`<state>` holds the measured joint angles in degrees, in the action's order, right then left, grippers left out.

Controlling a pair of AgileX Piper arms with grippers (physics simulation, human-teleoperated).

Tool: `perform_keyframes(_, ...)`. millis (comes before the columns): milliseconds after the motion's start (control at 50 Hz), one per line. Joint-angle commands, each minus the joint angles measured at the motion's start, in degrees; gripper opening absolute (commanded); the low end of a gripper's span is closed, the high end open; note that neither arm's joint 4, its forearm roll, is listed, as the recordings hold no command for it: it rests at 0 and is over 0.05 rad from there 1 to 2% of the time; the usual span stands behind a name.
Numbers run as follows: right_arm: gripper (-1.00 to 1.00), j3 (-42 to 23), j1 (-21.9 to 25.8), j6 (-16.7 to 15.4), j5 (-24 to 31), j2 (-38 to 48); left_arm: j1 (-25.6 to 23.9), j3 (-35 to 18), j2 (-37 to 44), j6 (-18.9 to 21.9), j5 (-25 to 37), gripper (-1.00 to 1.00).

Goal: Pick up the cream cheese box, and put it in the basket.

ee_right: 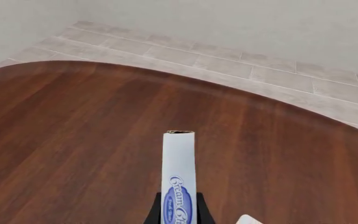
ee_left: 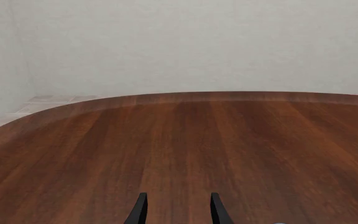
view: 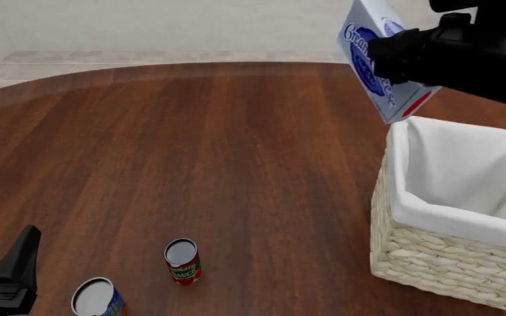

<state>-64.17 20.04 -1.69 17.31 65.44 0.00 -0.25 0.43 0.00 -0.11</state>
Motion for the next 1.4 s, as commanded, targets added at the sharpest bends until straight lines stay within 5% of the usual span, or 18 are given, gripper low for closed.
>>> perform_keyframes(20,-1.0,0.7,-1.0,0.8,0.1,-1.7,0.0,0.0,0.0,0.0,0.0,1.0)
perform_keyframes(1400,-1.0,7.6,-9.1,1.0,2.2,-10.9,0.0,0.0,0.0,0.0,0.0,1.0)
